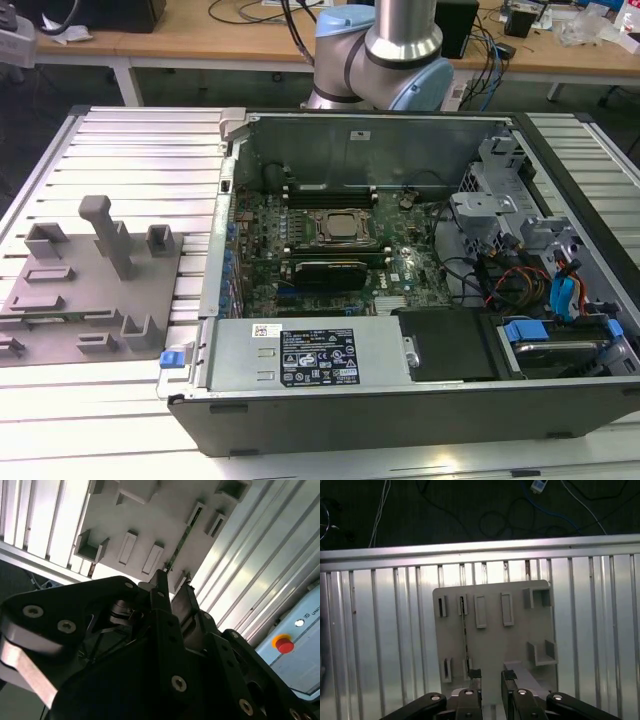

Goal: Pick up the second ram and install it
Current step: 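Pick up the second ram and move it above second insertion slot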

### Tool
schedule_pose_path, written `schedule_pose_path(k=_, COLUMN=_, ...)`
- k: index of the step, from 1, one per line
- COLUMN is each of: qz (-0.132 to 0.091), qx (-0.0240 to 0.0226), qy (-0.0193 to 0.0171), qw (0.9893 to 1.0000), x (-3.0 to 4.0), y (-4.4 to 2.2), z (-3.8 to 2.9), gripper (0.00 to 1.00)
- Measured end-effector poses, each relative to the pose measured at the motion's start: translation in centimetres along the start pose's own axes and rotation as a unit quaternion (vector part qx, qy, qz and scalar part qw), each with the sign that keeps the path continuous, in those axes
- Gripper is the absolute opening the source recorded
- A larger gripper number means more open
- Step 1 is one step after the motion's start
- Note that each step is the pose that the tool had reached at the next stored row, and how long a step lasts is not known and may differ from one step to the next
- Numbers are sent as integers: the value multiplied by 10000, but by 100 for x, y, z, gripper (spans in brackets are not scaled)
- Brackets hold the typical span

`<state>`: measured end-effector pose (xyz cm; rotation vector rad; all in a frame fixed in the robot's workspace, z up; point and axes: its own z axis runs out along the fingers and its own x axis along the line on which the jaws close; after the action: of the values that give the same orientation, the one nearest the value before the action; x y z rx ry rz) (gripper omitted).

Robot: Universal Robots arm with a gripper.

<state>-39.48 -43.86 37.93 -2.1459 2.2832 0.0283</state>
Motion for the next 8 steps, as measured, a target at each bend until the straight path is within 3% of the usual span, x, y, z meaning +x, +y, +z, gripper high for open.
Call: schedule_pose_path(k=8, qz=0, qx=-1, qy=0, qw=10000, x=13, y=-1, z=43, gripper=30)
